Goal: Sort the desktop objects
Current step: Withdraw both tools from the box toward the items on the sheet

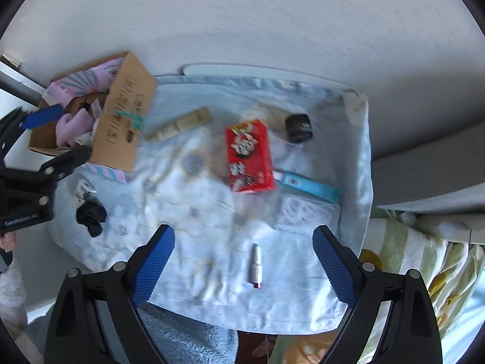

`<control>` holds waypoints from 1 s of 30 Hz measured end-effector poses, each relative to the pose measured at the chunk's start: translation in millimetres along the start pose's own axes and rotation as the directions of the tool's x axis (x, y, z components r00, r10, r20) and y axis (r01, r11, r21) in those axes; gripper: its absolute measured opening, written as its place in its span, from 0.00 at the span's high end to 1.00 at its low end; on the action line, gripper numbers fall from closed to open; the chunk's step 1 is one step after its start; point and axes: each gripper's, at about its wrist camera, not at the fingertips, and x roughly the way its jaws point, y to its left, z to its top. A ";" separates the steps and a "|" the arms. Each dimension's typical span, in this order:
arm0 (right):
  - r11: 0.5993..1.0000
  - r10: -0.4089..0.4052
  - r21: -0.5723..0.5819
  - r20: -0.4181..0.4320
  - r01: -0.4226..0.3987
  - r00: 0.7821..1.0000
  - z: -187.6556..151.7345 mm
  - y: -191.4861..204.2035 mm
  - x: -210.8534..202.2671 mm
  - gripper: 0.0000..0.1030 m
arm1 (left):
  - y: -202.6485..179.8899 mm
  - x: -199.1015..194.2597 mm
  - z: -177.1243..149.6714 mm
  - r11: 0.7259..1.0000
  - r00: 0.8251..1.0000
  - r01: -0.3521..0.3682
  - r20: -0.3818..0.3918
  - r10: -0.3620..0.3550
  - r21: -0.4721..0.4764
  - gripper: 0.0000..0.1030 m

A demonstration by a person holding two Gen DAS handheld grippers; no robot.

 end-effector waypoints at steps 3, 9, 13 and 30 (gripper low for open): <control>1.000 0.006 -0.004 -0.003 -0.006 1.000 -4.3 -7.9 8.3 0.12 | -14.3 29.2 13.2 0.998 0.997 -0.037 -0.060 0.039 0.044 0.18; 0.998 -0.009 -0.059 -0.004 0.008 1.000 2.8 -8.7 31.3 0.12 | -24.3 76.7 30.7 0.994 0.990 -0.054 -0.128 0.066 0.094 0.18; 0.996 -0.017 -0.092 -0.010 0.016 1.000 18.7 -7.4 53.5 0.12 | -29.2 102.9 35.9 0.986 0.984 -0.080 -0.148 0.102 0.148 0.19; 0.973 -0.059 -0.223 0.026 0.063 0.998 48.9 -3.2 87.7 0.12 | -46.2 128.6 30.3 0.937 0.974 -0.113 -0.149 0.170 0.329 0.42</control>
